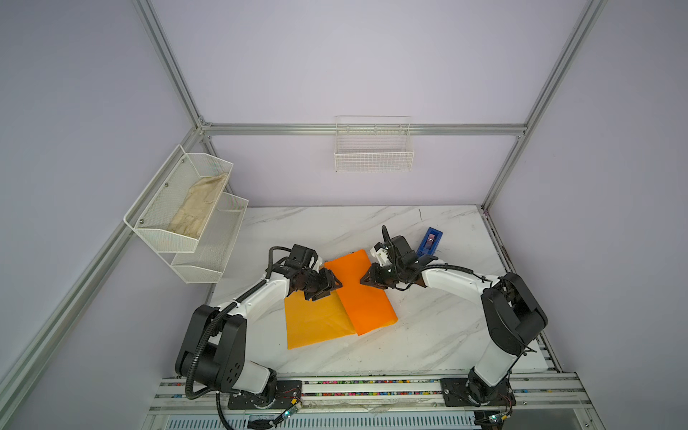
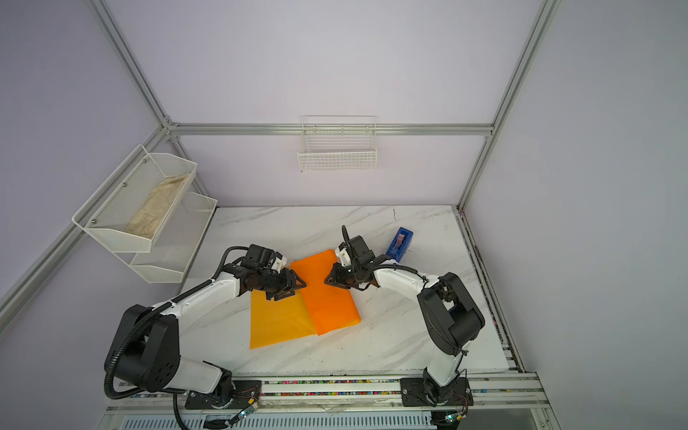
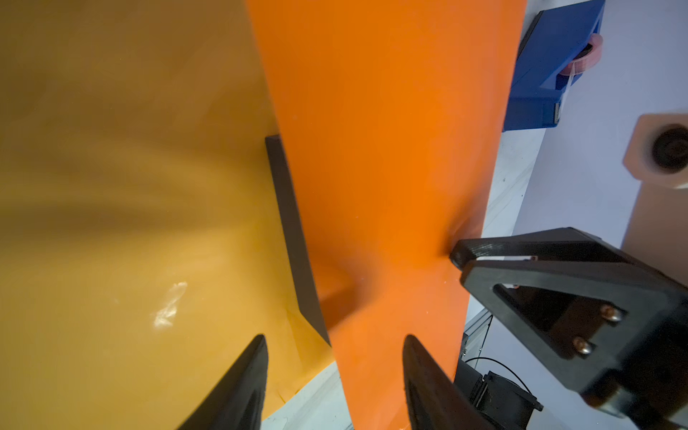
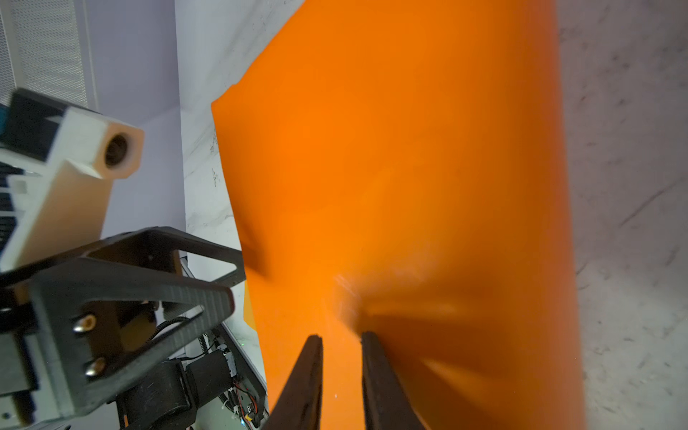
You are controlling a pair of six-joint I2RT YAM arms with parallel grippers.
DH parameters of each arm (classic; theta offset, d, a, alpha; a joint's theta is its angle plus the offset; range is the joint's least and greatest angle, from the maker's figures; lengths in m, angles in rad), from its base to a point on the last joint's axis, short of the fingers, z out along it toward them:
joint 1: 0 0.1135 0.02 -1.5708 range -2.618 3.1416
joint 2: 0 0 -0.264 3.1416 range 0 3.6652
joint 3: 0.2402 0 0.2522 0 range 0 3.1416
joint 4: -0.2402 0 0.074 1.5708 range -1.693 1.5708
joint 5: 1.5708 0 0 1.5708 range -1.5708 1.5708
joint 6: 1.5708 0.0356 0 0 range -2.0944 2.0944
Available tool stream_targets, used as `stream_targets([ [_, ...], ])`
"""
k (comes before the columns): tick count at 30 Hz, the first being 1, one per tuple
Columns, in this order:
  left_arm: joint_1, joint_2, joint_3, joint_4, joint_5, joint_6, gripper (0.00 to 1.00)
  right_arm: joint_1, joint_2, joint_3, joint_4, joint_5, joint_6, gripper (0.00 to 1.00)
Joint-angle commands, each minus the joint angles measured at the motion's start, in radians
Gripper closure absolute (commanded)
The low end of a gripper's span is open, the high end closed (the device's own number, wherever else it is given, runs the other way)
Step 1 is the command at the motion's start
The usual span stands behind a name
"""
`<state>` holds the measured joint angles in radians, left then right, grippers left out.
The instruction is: Wrap the gift box in paper
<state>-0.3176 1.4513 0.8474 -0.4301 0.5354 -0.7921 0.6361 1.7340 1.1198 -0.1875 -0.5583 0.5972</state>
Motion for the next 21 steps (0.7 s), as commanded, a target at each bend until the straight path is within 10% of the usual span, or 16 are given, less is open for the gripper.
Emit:
stream_targets([
  [1, -0.011, -0.076, -0.103, 0.259, 0.099, -0.115, 0.46, 0.013, 0.026, -0.005, -0.029, 0.018, 0.001, 0.76],
  [21, -0.043, -0.078, -0.15, 0.287, 0.056, -0.128, 1.0, 0.013, 0.014, 0.017, -0.054, 0.023, -0.004, 0.77],
])
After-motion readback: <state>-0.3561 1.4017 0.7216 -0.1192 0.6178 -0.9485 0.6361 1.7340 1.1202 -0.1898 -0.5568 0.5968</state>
